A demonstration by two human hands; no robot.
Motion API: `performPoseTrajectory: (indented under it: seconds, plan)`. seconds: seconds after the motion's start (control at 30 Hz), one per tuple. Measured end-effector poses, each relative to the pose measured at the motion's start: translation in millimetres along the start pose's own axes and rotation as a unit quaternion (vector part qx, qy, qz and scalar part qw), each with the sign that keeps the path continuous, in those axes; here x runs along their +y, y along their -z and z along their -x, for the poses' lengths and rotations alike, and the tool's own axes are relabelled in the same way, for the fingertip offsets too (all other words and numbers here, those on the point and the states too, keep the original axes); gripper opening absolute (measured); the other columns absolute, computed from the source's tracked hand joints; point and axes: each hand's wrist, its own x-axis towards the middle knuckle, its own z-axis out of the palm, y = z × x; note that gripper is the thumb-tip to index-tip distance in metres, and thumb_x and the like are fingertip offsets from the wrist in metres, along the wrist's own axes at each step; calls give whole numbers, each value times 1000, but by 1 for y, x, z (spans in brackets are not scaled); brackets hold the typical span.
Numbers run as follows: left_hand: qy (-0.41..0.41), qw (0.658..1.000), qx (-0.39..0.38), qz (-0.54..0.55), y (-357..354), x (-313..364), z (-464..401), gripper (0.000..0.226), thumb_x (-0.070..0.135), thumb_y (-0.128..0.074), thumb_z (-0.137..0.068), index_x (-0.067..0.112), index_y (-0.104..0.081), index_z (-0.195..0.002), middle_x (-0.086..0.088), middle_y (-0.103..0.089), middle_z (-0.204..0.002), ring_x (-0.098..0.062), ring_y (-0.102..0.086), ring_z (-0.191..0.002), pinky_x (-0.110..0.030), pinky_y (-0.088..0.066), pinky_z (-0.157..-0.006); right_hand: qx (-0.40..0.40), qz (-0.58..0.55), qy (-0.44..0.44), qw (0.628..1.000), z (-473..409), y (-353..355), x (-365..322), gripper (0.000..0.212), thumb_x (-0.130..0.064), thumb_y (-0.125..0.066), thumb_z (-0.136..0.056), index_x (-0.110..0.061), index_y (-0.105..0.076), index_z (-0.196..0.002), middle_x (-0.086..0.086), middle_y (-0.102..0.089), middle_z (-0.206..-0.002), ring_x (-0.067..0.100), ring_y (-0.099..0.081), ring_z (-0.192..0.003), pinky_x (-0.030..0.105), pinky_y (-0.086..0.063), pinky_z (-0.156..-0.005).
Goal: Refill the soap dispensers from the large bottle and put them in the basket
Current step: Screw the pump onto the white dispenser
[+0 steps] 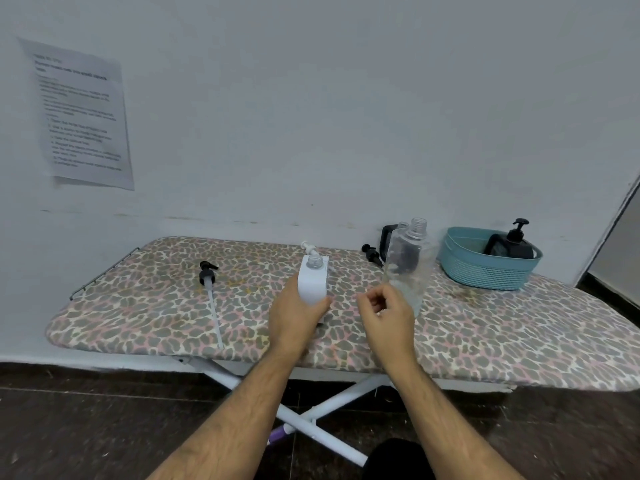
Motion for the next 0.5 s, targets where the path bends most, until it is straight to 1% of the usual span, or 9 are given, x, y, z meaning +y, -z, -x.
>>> performPoseTrajectory:
  seconds: [0.07,0.13,0.17,0.23,0.37,0.43,0.5]
  plan:
    - [-5,1000,2,-10,13,-4,-3,63,38,-78,-78,25,-53,-135,10,-62,-105,-12,-59,-87,-23,-43,-60,-25,-21,-2,999,4,-7,-3,20,-23,-69,-87,-25,-56,-72,-9,-57,-72,8,-54,-69,21,-44,-60]
    - [3,1000,-12,0,21,-8,-10,64,32,-76,-79,24,-50,-138,5,-64,-114,-14,-61,-91,-24,-49,-61,-41,-18,-9,999,6,-12,-2,18,-24,-68,-87,-26,-58,-73,-9,-58,-73,7,-55,-69,18,-44,-60]
    - [3,1000,-25,9,24,-11,-13,63,30,-75,-80,23,-50,-138,4,-63,-114,-12,-62,-89,-22,-51,-59,-45,-19,-12,999,7,-14,-1,17,-25,-68,-86,-27,-58,-73,-9,-59,-73,6,-55,-69,17,-44,-60]
    - [1,998,-50,31,29,-13,-17,60,23,-74,-81,22,-51,-136,6,-61,-110,-7,-61,-86,-18,-49,-54,-52,-24,-19,998,7,-13,1,15,-26,-68,-86,-27,-59,-74,-9,-60,-72,6,-56,-68,16,-44,-60]
    - [4,994,-97,58,45,-21,-33,55,14,-73,-82,24,-51,-131,2,-61,-112,-6,-61,-91,-25,-52,-64,-71,-38,-39,996,7,-18,1,14,-27,-68,-86,-28,-59,-75,-8,-61,-72,8,-57,-67,25,-50,-61]
    - [1,993,-103,62,52,-24,-40,55,11,-72,-82,24,-51,-131,4,-60,-111,-7,-61,-93,-26,-54,-64,-77,-48,-48,995,3,-21,1,14,-27,-69,-86,-29,-59,-75,-7,-61,-71,7,-57,-65,23,-49,-60]
    - [-4,993,-103,65,59,-27,-46,52,10,-70,-83,26,-50,-129,11,-58,-108,-5,-60,-92,-20,-53,-60,-80,-50,-49,994,-1,-25,0,15,-27,-69,-86,-29,-59,-75,-8,-60,-71,4,-56,-65,18,-45,-59]
